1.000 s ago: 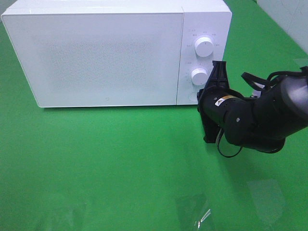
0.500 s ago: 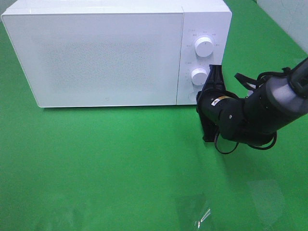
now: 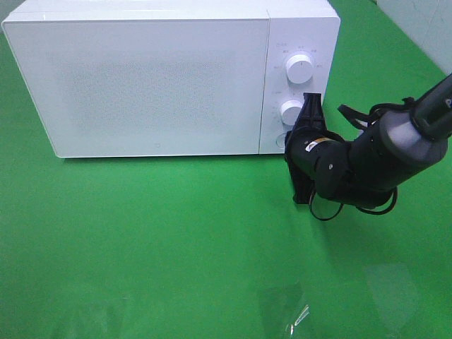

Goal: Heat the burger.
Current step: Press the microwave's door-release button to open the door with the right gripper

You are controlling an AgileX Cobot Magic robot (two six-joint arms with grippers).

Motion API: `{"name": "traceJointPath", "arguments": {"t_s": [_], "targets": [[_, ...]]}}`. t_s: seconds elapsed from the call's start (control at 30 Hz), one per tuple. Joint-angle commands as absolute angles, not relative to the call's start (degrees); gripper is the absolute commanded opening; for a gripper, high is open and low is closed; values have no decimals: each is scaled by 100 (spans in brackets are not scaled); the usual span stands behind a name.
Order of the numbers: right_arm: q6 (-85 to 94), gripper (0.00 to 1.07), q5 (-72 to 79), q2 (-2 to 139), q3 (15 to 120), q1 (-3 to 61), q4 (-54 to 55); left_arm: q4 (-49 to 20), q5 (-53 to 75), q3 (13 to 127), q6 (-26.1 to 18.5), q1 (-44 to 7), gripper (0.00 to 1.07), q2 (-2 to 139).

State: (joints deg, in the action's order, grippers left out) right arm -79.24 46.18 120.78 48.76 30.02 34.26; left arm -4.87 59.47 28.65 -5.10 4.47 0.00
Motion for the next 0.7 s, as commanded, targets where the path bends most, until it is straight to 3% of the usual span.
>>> {"name": "traceJointPath", "arguments": {"t_s": [0.03, 0.7], "targets": [[-7878, 0, 4658, 12101, 5002, 2997, 3369, -504, 5924, 2848, -476, 464, 100, -6], [-7729, 0, 6073, 12198, 5254, 2997, 3409, -504, 5924, 2848, -476, 464, 100, -6]]}}
